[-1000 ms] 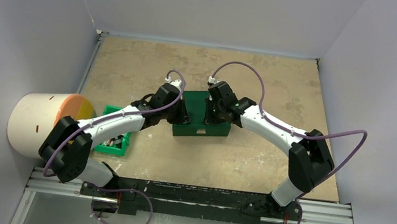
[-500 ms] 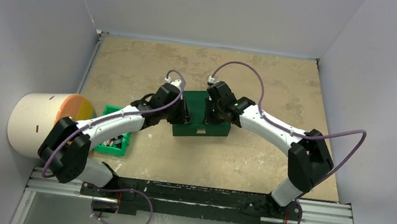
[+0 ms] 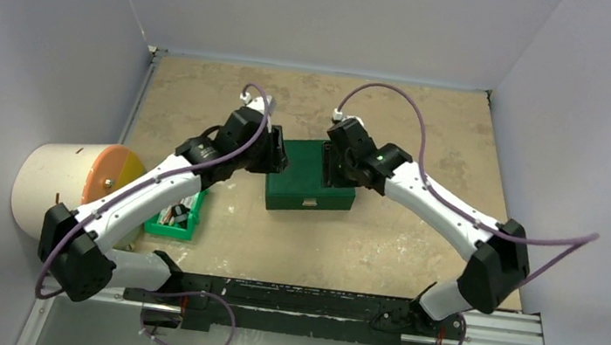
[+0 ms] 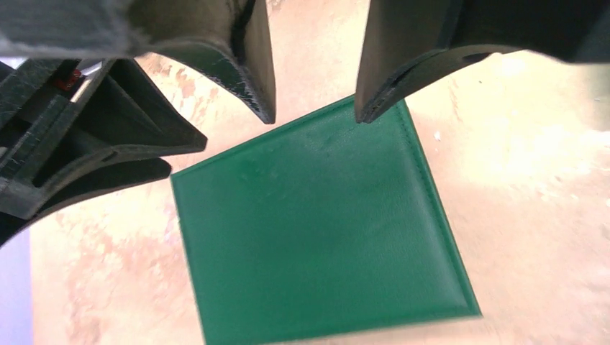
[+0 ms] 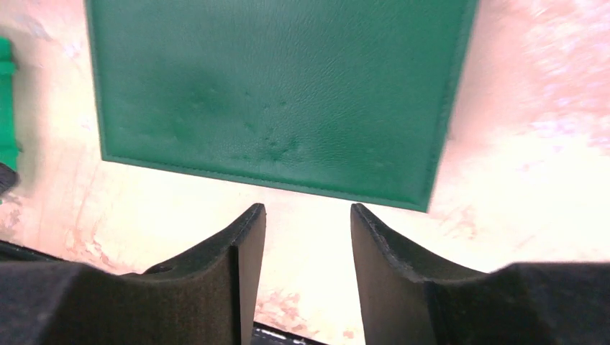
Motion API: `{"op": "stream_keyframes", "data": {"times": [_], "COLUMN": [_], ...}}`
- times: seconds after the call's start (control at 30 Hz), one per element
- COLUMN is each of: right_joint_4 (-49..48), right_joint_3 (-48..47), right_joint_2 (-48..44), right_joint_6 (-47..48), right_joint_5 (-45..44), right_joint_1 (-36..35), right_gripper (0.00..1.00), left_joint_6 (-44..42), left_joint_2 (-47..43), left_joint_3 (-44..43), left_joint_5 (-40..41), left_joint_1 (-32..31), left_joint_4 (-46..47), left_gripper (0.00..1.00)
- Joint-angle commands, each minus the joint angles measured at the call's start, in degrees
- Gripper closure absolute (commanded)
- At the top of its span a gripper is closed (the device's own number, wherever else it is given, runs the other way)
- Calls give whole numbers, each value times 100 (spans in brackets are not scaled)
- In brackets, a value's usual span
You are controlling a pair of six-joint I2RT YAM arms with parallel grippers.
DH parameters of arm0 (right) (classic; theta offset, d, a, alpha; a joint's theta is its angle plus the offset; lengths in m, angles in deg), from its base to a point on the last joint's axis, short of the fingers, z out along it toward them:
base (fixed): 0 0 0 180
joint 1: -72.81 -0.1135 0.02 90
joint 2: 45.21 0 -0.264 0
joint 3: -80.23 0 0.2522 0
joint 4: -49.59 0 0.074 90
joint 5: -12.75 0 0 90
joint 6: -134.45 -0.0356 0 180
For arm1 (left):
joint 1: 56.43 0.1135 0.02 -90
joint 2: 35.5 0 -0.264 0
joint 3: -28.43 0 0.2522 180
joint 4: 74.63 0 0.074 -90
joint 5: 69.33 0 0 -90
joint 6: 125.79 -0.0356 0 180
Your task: Organize the mixed jewelry
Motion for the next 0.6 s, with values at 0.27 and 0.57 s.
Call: {"op": "stream_keyframes", "data": {"times": [0.27,0.57], "right_joint_4": [382,-476], "right_joint_3": [-188,1212], "right_joint_2": [-1900,-3945], "right_joint_6": [462,767], "right_joint_5": [-2351,-2950], "right_joint_1": [15,7], "right_gripper": [15,1], "left_joint_6": [-833,-1358], "left_joint_2": [-1163,-2305], "left_joint_3": [-957,-728], "left_joint_5": [1572,2353], "left_joint_1": [-3,-5], "left_joint_4": [-821,-827], "left_gripper": [24,19]}}
